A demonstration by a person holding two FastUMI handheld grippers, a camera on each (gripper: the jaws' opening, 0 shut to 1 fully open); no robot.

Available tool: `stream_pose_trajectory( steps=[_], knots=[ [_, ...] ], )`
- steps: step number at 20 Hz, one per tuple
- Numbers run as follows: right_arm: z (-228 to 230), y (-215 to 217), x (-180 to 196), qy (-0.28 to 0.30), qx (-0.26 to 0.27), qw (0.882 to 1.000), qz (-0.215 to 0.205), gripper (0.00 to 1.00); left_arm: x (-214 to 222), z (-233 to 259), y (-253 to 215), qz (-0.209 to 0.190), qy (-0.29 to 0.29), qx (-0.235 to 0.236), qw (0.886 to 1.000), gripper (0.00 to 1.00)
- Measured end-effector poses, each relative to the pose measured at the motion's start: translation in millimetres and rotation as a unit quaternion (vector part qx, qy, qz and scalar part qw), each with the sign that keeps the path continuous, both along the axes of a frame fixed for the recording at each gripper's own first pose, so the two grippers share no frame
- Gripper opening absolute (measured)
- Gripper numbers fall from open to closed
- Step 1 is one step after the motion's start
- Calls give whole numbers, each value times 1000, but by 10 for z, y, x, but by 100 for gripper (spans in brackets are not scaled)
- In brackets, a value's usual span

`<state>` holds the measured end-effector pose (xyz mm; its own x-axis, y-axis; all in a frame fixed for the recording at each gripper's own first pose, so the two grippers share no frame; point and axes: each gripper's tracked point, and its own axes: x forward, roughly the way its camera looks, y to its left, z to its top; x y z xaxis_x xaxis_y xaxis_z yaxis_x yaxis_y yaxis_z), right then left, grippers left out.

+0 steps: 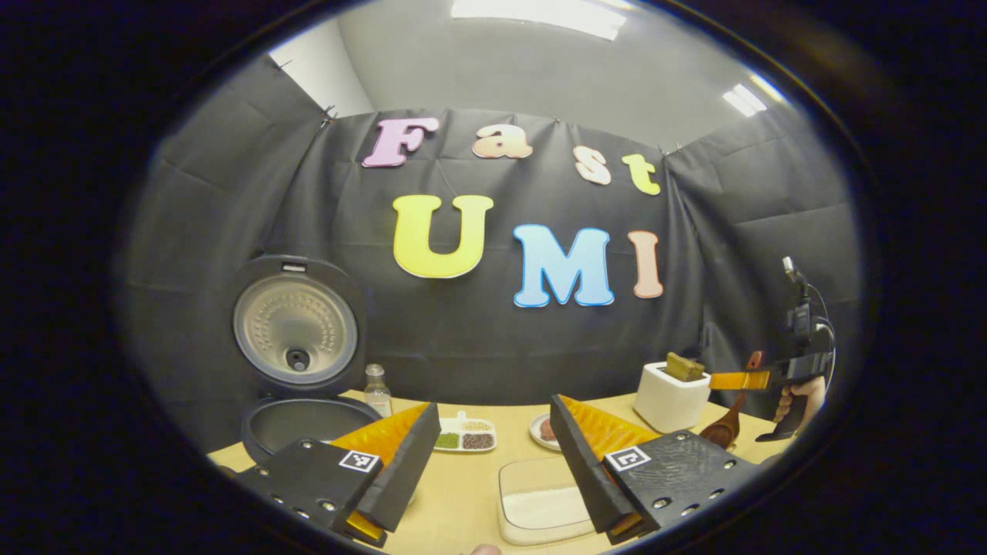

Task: Close the left gripper, press the button to open the rice cooker; take a wooden spoon from the chopstick holder with the right hand, scoop a spoonful of rice and pour it into the rice cooker, then put the wooden spoon back into the chopstick holder.

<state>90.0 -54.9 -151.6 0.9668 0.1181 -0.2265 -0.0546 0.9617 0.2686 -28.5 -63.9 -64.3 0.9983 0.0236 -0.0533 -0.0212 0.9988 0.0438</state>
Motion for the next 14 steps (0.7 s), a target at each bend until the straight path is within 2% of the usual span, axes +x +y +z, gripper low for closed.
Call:
stream_pose_trajectory(
  steps=[1,2,7,8,11,12,13,14],
  knots=[
    [-68,-17,24,6,8,1000,-5,24,-17,38,81,9,-4,4,1000,90],
    [-166,-30,42,13,15,1000,-8,26,-32,90,170,20,-10,9,1000,90],
    [-546,-141,129,49,37,998,-33,24,-160,244,727,80,-23,17,996,89],
    [-609,-131,118,56,44,997,-32,27,-193,274,813,88,-26,13,996,89],
    [-579,-194,86,55,77,994,-48,26,-235,382,1067,110,-36,17,993,89],
    [-588,-216,53,57,80,994,-51,32,-253,420,1169,119,-39,26,992,89],
    [-575,-230,-1,55,77,994,-52,47,-275,455,1301,134,-42,33,989,89],
    [-547,-263,-63,49,70,995,-57,55,-311,488,1441,149,-45,40,987,89]
  ],
)
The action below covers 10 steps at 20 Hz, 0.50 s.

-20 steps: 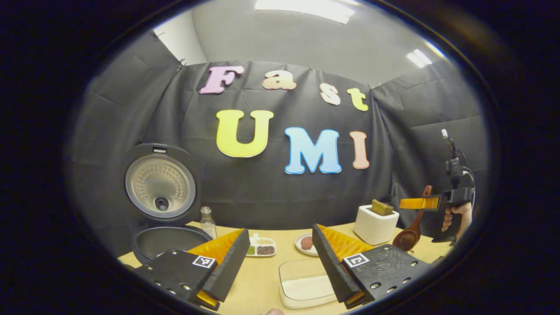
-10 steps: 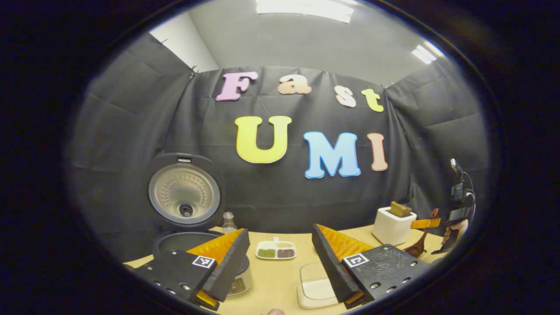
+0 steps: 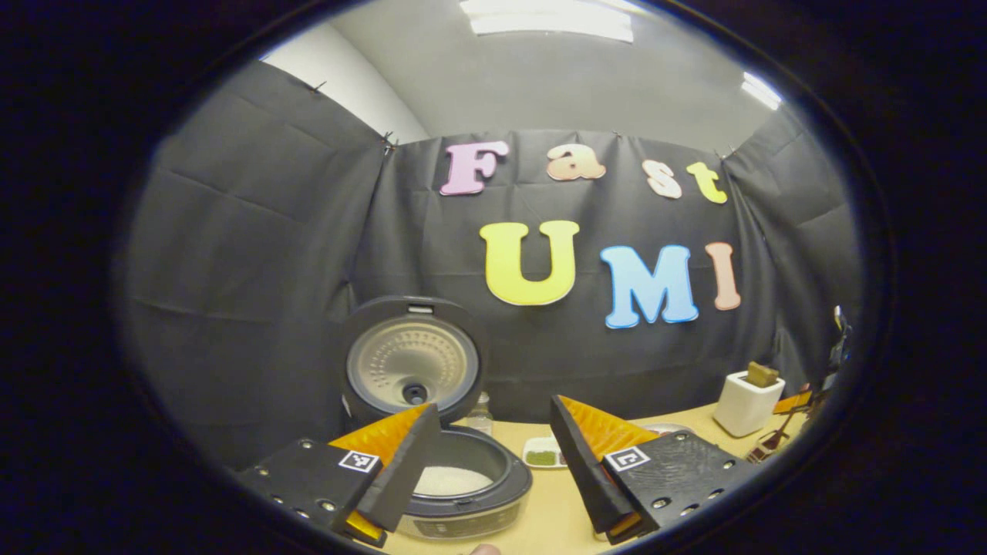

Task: Close the left gripper, press the button to open the rice cooker; take a wooden spoon from the chopstick holder with the right hand, scoop a spoonful of rice and pour it into the rice cooker, then put the wooden spoon back into the chopstick holder.

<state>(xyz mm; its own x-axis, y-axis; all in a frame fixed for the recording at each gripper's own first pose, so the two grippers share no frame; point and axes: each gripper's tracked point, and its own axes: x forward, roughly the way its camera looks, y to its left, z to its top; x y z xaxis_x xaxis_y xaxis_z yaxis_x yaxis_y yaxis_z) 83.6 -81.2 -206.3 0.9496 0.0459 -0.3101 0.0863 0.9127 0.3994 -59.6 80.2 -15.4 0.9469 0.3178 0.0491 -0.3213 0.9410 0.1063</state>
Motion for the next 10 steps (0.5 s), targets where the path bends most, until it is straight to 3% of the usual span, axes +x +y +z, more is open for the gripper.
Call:
stream_pose_trajectory(
  steps=[1,3,6,10],
  knots=[
    [48,-67,-46,-10,-17,1000,-12,77,-21,37,119,12,-2,3,1000,89],
    [185,-179,-190,-25,-65,997,-34,98,-66,167,258,24,-13,7,1000,89],
    [300,-215,-501,-33,-128,991,-22,98,-20,347,327,14,-15,40,999,89],
    [713,-430,-889,-104,-220,968,-56,98,82,691,266,-5,-18,65,998,90]
  ],
)
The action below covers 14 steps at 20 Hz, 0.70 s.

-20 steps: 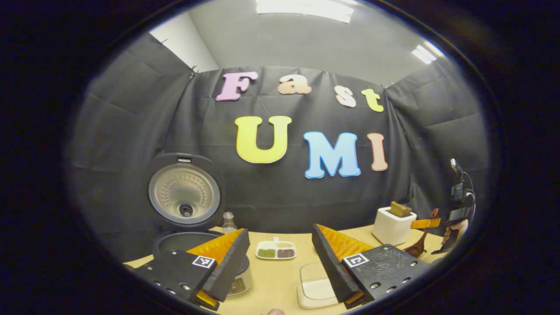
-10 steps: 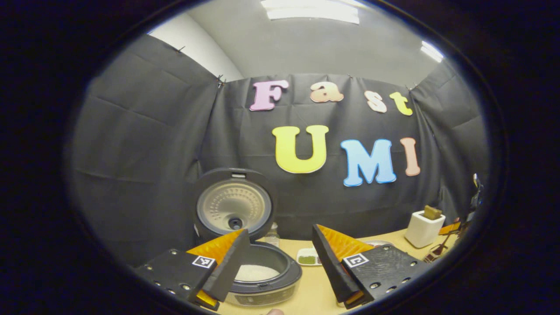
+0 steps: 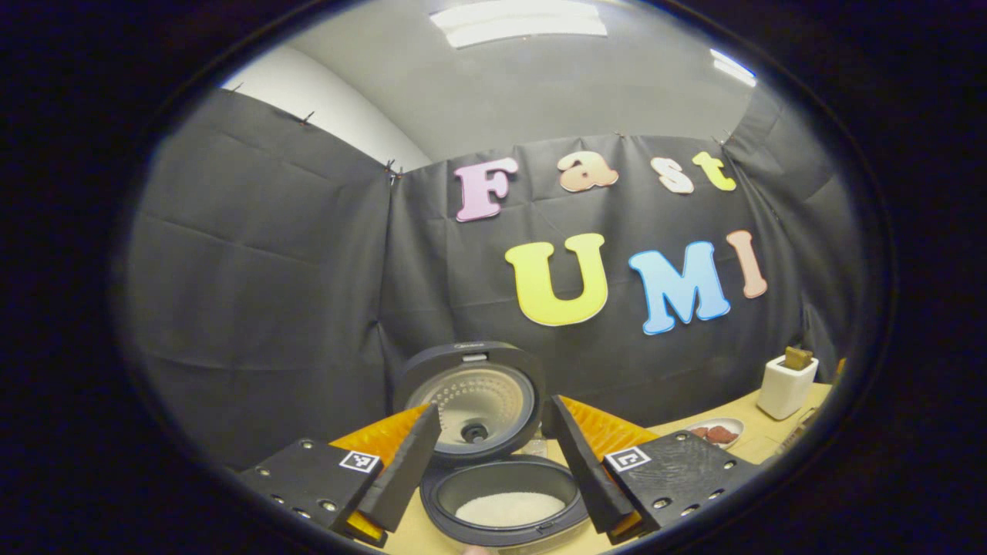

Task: Close the left gripper, press the button to open the rice cooker; take a wooden spoon from the chopstick holder with the right hand, scoop a spoonful of rice and pour it into the rice cooker, then put the wooden spoon back into the chopstick holder.

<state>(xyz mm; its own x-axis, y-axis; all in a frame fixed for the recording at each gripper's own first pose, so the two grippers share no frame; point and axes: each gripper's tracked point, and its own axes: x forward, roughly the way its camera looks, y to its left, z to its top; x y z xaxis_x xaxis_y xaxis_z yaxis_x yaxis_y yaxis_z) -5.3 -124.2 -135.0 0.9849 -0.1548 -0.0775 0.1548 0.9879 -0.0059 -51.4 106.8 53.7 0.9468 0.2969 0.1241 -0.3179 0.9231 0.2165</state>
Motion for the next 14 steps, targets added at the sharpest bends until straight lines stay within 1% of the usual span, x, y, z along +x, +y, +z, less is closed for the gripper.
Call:
stream_pose_trajectory(
  steps=[2,3,5,7,9,11,12,13,14],
  knots=[
    [150,43,-170,-33,-14,999,8,98,193,168,-79,-15,-7,6,1000,89],
    [183,64,-234,-46,-16,999,11,98,293,270,-46,-11,-12,16,1000,89],
    [248,36,-327,-67,-20,998,8,98,429,485,127,14,-28,39,999,89],
    [224,23,-391,-71,-28,997,5,98,581,686,238,32,-37,52,997,89],
    [173,-10,-465,-66,-26,997,1,98,802,845,378,35,-44,40,998,89],
    [104,-18,-495,-59,-14,998,4,98,1029,951,533,39,-41,12,998,89],
    [75,-30,-503,-55,-9,998,5,93,1139,988,627,40,-38,-1,998,90],
    [58,-38,-525,-54,-5,999,5,98,1248,1018,705,41,-32,-12,999,89],
    [65,-56,-542,-56,-5,998,4,98,1376,1013,774,41,-22,-21,999,89]
  ],
)
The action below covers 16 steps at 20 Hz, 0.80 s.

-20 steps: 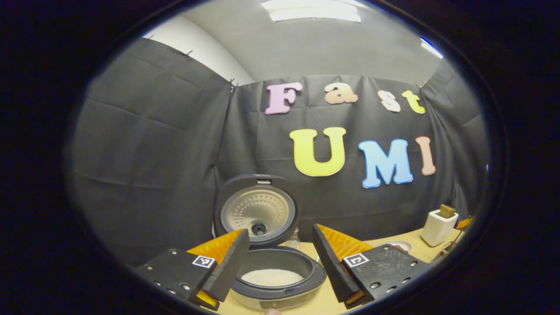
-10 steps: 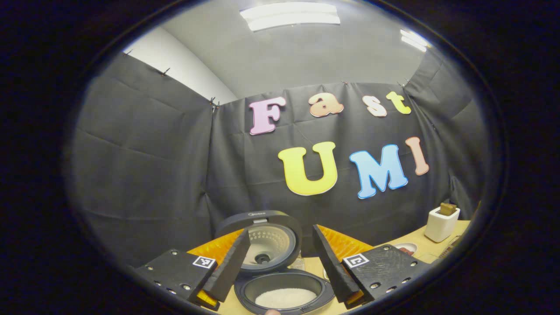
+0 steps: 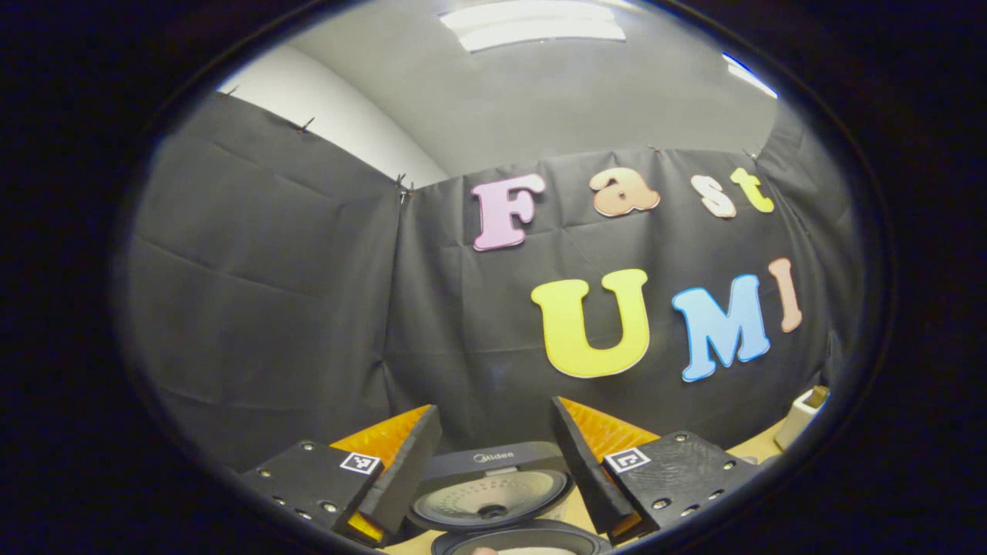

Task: Close the left gripper, press the button to open the rice cooker; take a wooden spoon from the chopstick holder with the right hand, scoop a spoonful of rice and pour it into the rice cooker, then put the wooden spoon back into the chopstick holder.

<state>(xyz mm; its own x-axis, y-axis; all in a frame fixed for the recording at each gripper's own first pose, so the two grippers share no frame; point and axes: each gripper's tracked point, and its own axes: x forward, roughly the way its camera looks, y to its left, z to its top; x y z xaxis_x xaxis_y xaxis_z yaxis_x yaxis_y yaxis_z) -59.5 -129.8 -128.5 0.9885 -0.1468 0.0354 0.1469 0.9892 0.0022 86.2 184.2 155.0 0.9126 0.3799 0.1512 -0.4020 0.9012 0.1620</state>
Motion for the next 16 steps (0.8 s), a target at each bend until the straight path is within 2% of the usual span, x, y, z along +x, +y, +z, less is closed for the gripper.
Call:
stream_pose_trajectory(
  steps=[3,4,5,6,11,12,14,15,16],
  knots=[
    [10,-17,-10,-8,5,1000,-2,98,379,-165,215,8,41,0,999,89],
    [-5,27,-5,-7,12,1000,4,93,491,-279,242,7,63,-3,998,89],
    [-9,70,-14,-8,19,1000,11,98,577,-404,306,9,84,-10,996,89],
    [-13,94,-3,-11,22,1000,17,98,615,-468,361,13,94,-14,995,89],
    [3,171,-9,-16,7,1000,19,98,669,-764,571,26,125,-38,991,89],
    [-11,199,-2,-14,8,1000,23,93,653,-766,597,30,122,-46,991,90],
    [-63,228,30,-4,14,1000,26,93,630,-787,577,32,122,-63,990,92],
    [-84,270,37,1,17,999,32,98,616,-800,548,33,126,-67,989,92],
    [-93,307,54,2,19,999,38,98,585,-829,523,33,132,-70,988,92]
  ],
)
